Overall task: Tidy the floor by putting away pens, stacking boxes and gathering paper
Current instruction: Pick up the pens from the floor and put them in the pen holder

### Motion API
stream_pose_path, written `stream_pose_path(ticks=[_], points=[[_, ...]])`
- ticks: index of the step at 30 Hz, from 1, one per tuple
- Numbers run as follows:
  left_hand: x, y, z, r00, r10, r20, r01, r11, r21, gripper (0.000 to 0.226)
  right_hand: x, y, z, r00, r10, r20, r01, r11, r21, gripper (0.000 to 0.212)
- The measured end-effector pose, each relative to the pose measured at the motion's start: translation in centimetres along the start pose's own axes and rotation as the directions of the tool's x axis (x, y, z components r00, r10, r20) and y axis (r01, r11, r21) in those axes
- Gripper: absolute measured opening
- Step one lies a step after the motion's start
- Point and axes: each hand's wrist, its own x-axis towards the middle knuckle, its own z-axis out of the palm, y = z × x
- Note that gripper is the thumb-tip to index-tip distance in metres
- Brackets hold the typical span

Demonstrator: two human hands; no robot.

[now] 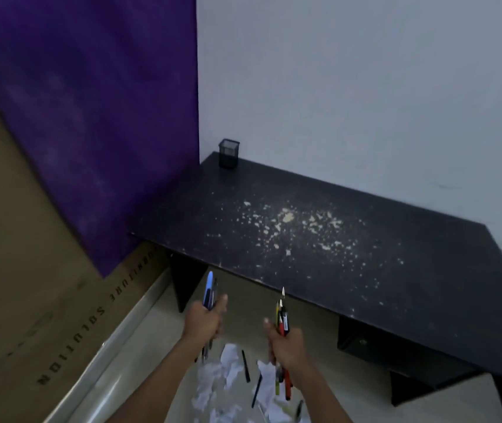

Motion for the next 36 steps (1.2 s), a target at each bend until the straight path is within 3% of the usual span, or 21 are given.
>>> stream_pose_path(ticks=[11,36], points=[[-3.2,16.7,-3.0,0.971,0.233,0.057,-0.233,0.972,-0.005,0.040,-2.6,-14.6,-0.7,0.981,-0.190,-0.044,0.191,0.981,0.022,0.042],[9.9,27.5,-5.0,0.949,0.308,0.072,-0.312,0.949,0.049,0.031,6.7,-30.1,2.6,0.944,-0.311,-0.114,0.320,0.944,0.079,0.040]])
